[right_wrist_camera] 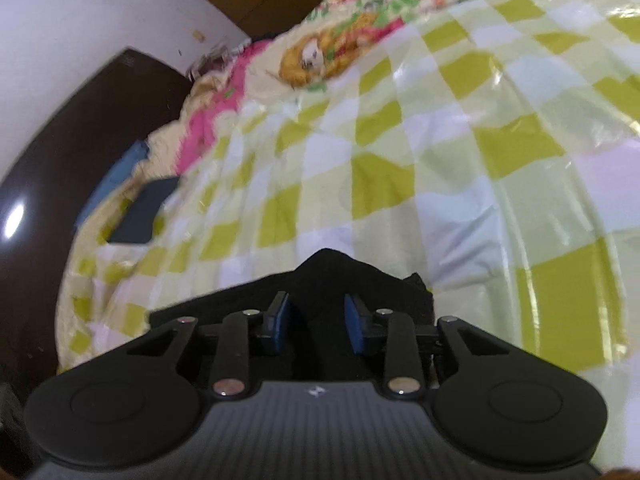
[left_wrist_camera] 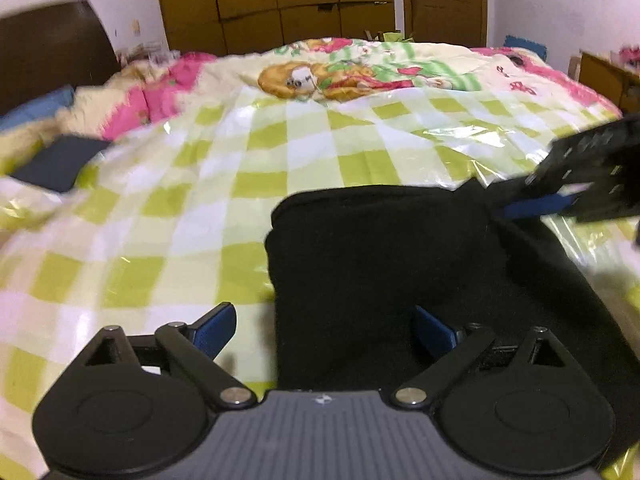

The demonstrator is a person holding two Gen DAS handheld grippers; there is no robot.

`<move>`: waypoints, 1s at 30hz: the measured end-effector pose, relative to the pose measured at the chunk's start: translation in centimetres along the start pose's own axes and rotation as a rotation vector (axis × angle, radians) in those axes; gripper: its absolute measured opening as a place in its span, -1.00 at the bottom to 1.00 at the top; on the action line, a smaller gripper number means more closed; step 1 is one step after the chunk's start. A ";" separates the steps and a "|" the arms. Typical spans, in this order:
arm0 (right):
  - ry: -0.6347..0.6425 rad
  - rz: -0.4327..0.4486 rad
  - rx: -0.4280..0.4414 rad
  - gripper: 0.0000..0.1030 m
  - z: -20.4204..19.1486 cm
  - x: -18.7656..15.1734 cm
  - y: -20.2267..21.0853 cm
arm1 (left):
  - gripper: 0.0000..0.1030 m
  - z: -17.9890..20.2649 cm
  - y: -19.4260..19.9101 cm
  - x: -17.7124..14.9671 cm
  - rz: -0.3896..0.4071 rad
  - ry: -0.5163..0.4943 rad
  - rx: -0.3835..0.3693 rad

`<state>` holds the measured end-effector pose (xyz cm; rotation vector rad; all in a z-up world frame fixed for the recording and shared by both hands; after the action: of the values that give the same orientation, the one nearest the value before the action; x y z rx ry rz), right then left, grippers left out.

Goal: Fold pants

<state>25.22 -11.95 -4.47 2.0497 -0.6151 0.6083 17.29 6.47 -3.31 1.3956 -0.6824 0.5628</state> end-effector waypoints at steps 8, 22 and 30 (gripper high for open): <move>0.106 -0.090 0.073 -0.16 -3.7 -7.0 7.0 | 1.00 0.1 5.4 -3.3 0.005 -0.052 0.064; 0.135 -0.116 0.012 -0.15 -4.4 -9.3 8.2 | 1.00 1.1 8.4 -4.8 -0.012 0.021 0.046; 0.133 -0.168 -0.036 -0.11 -4.8 -10.5 6.9 | 1.00 2.8 7.1 -6.5 -0.086 -0.004 0.048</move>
<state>12.01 -9.21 -4.50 1.9850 -0.3687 0.6240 7.44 4.65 -3.03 1.4636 -0.6123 0.5115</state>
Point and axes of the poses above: each gripper's, at about its wrist camera, not at the fingertips, and y roughly against the way its jaws point, z to its right, x to its top, the point moved 8 cm from there along -y, roughly the way its jaws point, and after that the axes turned 10 degrees about y, right-handed, at the moved point
